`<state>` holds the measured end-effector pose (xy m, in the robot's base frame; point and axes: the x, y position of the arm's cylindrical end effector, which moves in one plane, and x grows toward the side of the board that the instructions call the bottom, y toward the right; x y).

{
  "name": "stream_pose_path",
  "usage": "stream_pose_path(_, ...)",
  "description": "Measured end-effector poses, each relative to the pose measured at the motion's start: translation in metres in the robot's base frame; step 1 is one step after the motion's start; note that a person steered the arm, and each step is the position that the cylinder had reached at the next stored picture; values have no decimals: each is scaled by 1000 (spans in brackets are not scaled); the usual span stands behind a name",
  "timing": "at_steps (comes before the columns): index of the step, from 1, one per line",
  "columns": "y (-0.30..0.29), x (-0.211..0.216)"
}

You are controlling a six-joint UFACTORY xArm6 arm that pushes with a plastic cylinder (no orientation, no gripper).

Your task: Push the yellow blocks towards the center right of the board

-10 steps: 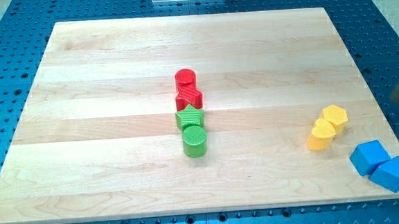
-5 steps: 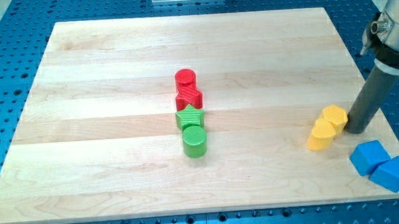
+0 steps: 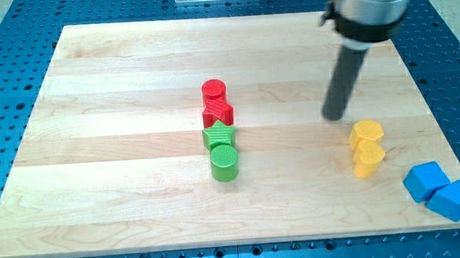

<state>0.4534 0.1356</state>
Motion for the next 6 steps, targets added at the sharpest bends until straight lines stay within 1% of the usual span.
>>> stream_pose_path(1, -17, 46)
stream_pose_path(3, 16, 130)
stream_pose_path(4, 19, 126)
stream_pose_path(5, 38, 83)
stream_pose_path(6, 38, 81)
